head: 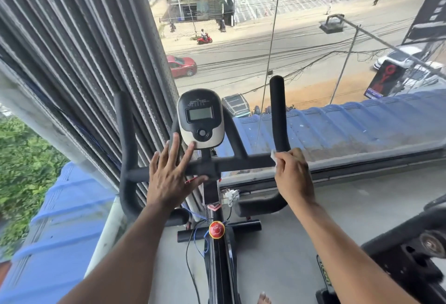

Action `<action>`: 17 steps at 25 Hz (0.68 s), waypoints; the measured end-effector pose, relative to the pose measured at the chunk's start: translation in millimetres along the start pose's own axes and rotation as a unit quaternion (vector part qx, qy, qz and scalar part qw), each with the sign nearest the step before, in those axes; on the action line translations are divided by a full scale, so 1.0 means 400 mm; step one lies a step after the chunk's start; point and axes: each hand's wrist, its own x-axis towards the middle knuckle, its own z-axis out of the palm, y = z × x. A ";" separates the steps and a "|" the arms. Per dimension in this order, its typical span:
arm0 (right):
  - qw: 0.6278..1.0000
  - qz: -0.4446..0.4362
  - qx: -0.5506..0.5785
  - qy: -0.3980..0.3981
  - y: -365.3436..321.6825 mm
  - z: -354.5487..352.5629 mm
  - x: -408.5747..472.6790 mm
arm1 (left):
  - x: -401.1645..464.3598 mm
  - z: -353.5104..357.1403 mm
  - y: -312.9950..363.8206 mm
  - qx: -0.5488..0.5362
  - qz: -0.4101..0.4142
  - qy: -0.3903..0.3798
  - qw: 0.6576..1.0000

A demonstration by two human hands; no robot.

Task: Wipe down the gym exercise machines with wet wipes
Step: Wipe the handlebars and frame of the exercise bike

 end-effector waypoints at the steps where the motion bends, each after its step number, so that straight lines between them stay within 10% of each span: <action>1: 1.000 -0.007 -0.011 -0.005 0.000 -0.007 0.011 | 0.001 -0.005 0.002 -0.011 -0.014 0.002 1.000; 17: 0.996 0.009 -0.084 -0.033 -0.078 0.036 0.006 | 0.004 -0.011 -0.001 -0.021 -0.059 0.025 0.998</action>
